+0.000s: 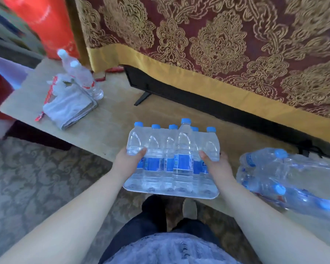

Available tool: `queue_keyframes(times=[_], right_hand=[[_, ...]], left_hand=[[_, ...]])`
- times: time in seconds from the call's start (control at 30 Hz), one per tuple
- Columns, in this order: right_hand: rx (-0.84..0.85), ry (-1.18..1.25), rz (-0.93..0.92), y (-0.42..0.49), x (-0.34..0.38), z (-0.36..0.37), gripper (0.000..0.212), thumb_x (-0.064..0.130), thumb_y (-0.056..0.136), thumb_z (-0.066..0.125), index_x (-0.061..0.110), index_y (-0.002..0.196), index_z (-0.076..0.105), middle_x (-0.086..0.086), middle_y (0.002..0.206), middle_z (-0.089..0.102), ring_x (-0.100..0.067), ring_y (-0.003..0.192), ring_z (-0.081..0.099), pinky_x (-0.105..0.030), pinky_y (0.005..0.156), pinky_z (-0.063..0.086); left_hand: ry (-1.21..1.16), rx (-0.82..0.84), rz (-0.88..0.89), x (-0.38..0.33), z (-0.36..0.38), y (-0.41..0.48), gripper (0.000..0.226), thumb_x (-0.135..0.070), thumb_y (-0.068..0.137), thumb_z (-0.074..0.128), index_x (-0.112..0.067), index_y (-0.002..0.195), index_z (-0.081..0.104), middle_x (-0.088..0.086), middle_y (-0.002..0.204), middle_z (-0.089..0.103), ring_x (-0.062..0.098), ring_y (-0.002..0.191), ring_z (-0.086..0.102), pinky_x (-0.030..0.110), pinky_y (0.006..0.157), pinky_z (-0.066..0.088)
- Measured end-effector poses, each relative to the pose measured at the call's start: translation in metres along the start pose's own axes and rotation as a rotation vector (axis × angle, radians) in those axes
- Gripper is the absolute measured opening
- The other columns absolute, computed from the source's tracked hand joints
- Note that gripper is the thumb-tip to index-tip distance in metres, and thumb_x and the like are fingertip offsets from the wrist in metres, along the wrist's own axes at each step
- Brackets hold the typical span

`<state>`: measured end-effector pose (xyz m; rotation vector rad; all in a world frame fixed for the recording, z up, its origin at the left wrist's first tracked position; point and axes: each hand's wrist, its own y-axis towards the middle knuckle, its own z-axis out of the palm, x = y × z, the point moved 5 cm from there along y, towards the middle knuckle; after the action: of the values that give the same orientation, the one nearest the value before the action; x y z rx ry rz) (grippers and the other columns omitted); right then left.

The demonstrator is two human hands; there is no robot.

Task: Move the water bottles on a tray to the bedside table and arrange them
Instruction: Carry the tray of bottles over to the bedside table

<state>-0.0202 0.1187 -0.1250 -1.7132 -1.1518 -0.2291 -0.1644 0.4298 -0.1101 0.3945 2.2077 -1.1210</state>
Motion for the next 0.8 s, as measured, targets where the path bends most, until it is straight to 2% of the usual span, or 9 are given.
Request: queue_keyframes(times=[0.1,0.2,0.3,0.37,0.47,0.5,0.63,0.8], right_hand=[[0.047,-0.049,-0.105,-0.011,0.029,-0.003,0.09,0.085,0.052,0.069,0.036,0.125,0.047,0.023,0.098,0.063,-0.003,0.083,0.063,-0.025,0.06,0.046],[0.123,-0.105,-0.184,-0.028,0.056,0.006,0.093,0.083,0.051,0.069,0.032,0.125,0.047,0.022,0.097,0.062,-0.005,0.083,0.063,-0.028,0.059,0.046],[0.213,-0.151,-0.271,-0.051,0.08,0.024,0.083,0.081,0.052,0.07,0.036,0.117,0.045,0.022,0.094,0.062,-0.005,0.08,0.063,-0.027,0.055,0.045],[0.288,-0.182,-0.332,-0.07,0.092,0.042,0.078,0.077,0.057,0.073,0.036,0.117,0.043,0.02,0.097,0.063,-0.005,0.08,0.064,-0.027,0.055,0.046],[0.392,-0.243,-0.406,-0.104,0.103,0.079,0.08,0.076,0.06,0.075,0.036,0.121,0.04,0.017,0.102,0.064,-0.008,0.084,0.066,-0.03,0.059,0.05],[0.427,-0.272,-0.424,-0.118,0.104,0.093,0.083,0.076,0.06,0.074,0.037,0.124,0.038,0.017,0.103,0.064,-0.009,0.086,0.066,-0.032,0.062,0.051],[0.543,-0.393,-0.5,-0.172,0.102,0.157,0.088,0.077,0.061,0.072,0.039,0.132,0.036,0.017,0.105,0.064,-0.01,0.09,0.067,-0.035,0.067,0.054],[0.673,-0.514,-0.598,-0.26,0.091,0.255,0.09,0.078,0.062,0.07,0.036,0.134,0.037,0.011,0.109,0.066,-0.013,0.094,0.067,-0.031,0.065,0.051]], left_hand=[[-0.119,-0.087,0.006,0.013,-0.017,-0.034,0.029,-0.075,0.066,0.07,-0.055,0.088,0.067,-0.029,0.08,0.072,-0.004,0.069,0.069,0.021,0.055,0.048],[-0.234,-0.17,-0.004,0.029,-0.037,-0.07,0.033,-0.075,0.062,0.07,-0.052,0.085,0.07,-0.026,0.08,0.073,-0.003,0.069,0.069,0.015,0.05,0.049],[-0.309,-0.277,-0.057,0.053,-0.061,-0.102,0.047,-0.075,0.062,0.069,-0.037,0.088,0.07,-0.011,0.084,0.075,0.011,0.075,0.072,0.03,0.064,0.054],[-0.342,-0.329,-0.092,0.073,-0.078,-0.123,0.056,-0.079,0.066,0.064,-0.031,0.095,0.068,-0.007,0.09,0.073,0.015,0.079,0.07,0.031,0.064,0.051],[-0.409,-0.395,-0.135,0.113,-0.106,-0.16,0.068,-0.085,0.067,0.054,-0.026,0.098,0.069,-0.002,0.089,0.073,0.019,0.078,0.068,0.034,0.07,0.052],[-0.434,-0.422,-0.147,0.129,-0.115,-0.173,0.067,-0.085,0.067,0.054,-0.027,0.095,0.07,-0.002,0.088,0.074,0.02,0.078,0.069,0.036,0.073,0.054],[-0.554,-0.53,-0.203,0.199,-0.15,-0.22,0.062,-0.082,0.066,0.058,-0.029,0.095,0.072,-0.005,0.084,0.073,0.019,0.075,0.068,0.034,0.068,0.053],[-0.706,-0.674,-0.259,0.292,-0.203,-0.274,0.056,-0.079,0.067,0.062,-0.031,0.094,0.074,-0.004,0.084,0.077,0.021,0.081,0.074,0.042,0.078,0.059]])
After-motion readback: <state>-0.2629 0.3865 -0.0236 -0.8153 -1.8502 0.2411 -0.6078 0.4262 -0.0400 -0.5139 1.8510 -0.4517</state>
